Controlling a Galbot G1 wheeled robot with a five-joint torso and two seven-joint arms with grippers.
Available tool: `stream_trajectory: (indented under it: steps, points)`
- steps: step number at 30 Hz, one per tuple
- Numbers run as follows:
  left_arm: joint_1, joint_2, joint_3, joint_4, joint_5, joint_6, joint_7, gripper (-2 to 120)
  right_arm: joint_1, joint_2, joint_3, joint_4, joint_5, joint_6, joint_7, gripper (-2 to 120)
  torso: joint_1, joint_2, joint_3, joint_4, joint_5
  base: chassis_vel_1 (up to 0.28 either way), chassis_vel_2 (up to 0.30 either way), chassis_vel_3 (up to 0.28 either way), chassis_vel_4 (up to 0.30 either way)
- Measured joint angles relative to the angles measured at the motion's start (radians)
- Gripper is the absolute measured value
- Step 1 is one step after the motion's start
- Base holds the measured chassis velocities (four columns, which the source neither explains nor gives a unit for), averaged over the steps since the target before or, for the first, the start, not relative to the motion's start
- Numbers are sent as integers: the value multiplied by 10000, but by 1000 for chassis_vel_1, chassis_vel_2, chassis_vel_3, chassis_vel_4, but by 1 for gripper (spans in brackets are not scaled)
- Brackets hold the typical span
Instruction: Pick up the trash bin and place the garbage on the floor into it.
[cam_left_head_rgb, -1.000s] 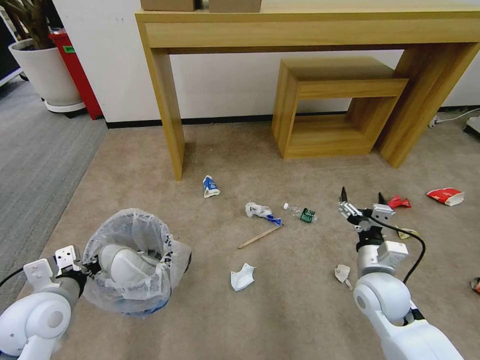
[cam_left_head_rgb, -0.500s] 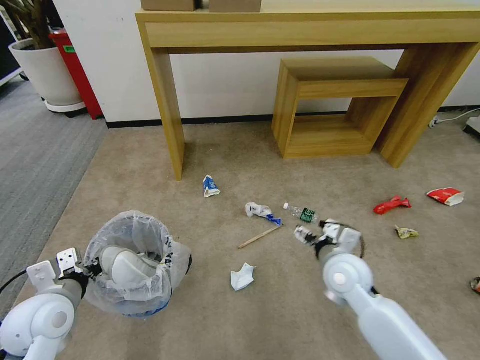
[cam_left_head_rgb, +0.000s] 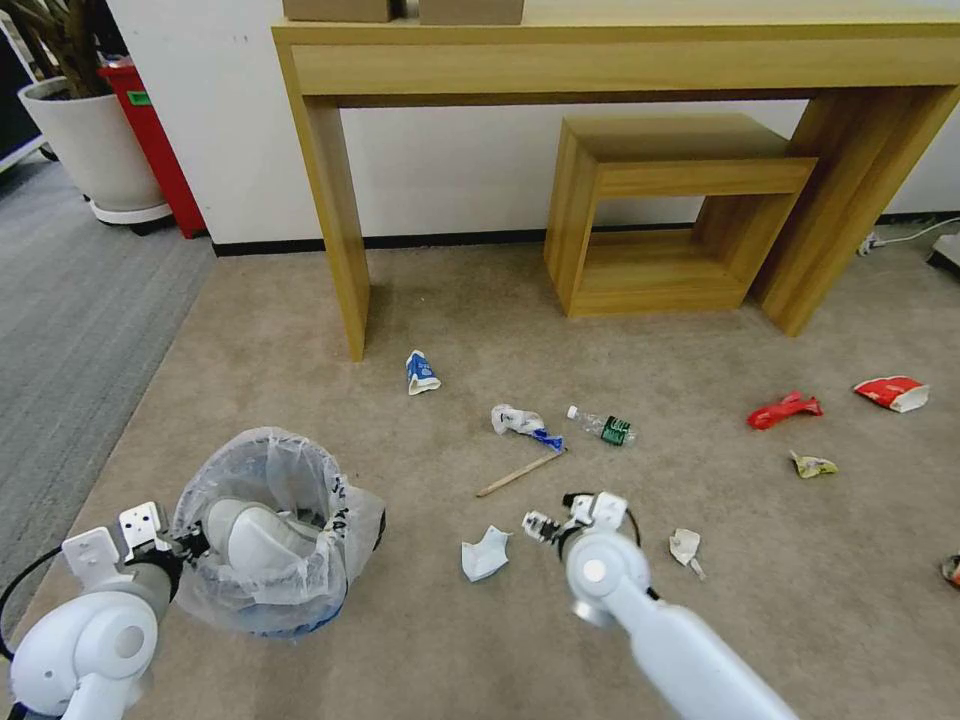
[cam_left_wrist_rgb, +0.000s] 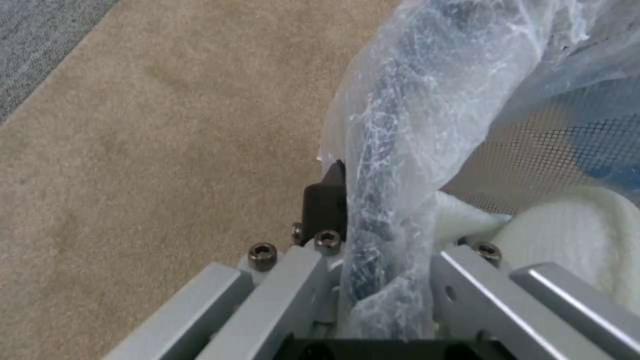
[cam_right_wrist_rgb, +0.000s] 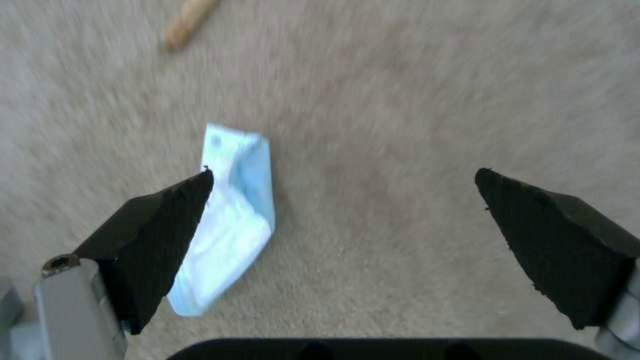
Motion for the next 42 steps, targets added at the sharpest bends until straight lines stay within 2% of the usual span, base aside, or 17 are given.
stream_trajectory:
  steps: [2,10,19,22,23,26,27,34,35,37,38,39,42]
  points:
    - [7,-38,0,7,14,-4,-13,1,166,365,-353,-700,-316,7,-199,100,0,0,0,1,1,0,0,0,0]
    - [2,-226,6,74,111,-69,-24,1,753,1040,-1451,-2087,-758,-94,-943,100,0,0,-1,1,0,0,0,0,0]
    - [28,-340,9,73,156,-107,8,1,976,1491,-1923,-2865,-1188,24,-1305,93,0,0,-1,1,0,0,0,0,0]
    - [31,-381,48,3,146,-123,19,1,1266,1902,-2156,-3719,-1705,316,-1748,84,0,0,0,0,1,0,0,0,0]
    - [31,-381,48,3,146,-123,19,1,1266,1902,-2156,-3719,-1705,316,-1748,84,0,0,0,0,1,0,0,0,0]
    - [46,-401,66,-44,137,-131,24,1,1361,2085,-2275,-4181,-1973,480,-1913,75,0,0,0,1,2,0,0,0,0]
    - [46,-401,66,-44,137,-131,24,1,1361,2085,-2275,-4181,-1973,480,-1913,75,0,0,0,1,2,0,0,0,0]
    - [0,-379,126,-19,102,-157,29,1,1227,2072,-2305,-4297,-2475,804,-2035,44,-1,0,-2,-2,-1,0,0,0,0]
    - [0,-379,126,-19,102,-157,29,1,1227,2072,-2305,-4297,-2475,804,-2035,44,-1,0,-2,-2,-1,0,0,0,0]
    - [-19,-402,161,18,109,-170,31,1,1164,1980,-2309,-4241,-2601,877,-2071,34,0,0,0,-2,0,0,0,0,0]
    - [-19,-402,161,18,109,-170,31,1,1164,1980,-2309,-4241,-2601,877,-2071,34,0,0,0,-2,0,0,0,0,0]
    - [-20,-402,174,27,124,-174,33,1,1132,1929,-2307,-4205,-2659,903,-2113,28,0,0,0,-1,1,0,0,0,0]
    - [-24,-402,183,38,144,-185,37,1,1042,1818,-2300,-4124,-2843,970,-2234,21,0,0,0,1,4,0,0,0,0]
